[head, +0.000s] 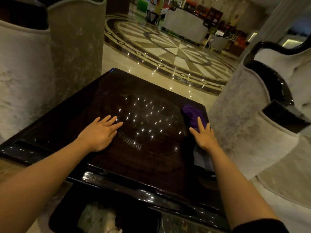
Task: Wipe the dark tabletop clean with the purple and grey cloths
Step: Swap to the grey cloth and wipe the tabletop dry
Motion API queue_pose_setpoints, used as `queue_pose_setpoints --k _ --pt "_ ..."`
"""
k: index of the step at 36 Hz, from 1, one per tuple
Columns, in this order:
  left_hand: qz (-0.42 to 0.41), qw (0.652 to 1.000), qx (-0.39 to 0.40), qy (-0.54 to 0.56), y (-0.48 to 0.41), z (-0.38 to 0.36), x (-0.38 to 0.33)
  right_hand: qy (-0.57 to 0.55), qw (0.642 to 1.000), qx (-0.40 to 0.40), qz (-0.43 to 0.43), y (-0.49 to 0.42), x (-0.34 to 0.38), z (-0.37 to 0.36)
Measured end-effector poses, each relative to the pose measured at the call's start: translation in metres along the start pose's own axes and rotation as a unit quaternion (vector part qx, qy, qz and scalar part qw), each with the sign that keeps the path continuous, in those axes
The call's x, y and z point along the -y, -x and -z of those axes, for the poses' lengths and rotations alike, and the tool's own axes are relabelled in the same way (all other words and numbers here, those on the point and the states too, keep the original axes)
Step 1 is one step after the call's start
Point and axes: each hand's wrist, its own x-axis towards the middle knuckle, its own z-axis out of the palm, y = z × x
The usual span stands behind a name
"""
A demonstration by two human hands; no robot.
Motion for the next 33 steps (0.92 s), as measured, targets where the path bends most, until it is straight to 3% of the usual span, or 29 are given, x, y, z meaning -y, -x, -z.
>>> queue_pose_setpoints --k 33 --pt "-0.014 1.0 -0.014 -0.016 -0.004 -0.008 0.004 0.002 0.998 -0.015 -0.054 0.025 0.014 -0.024"
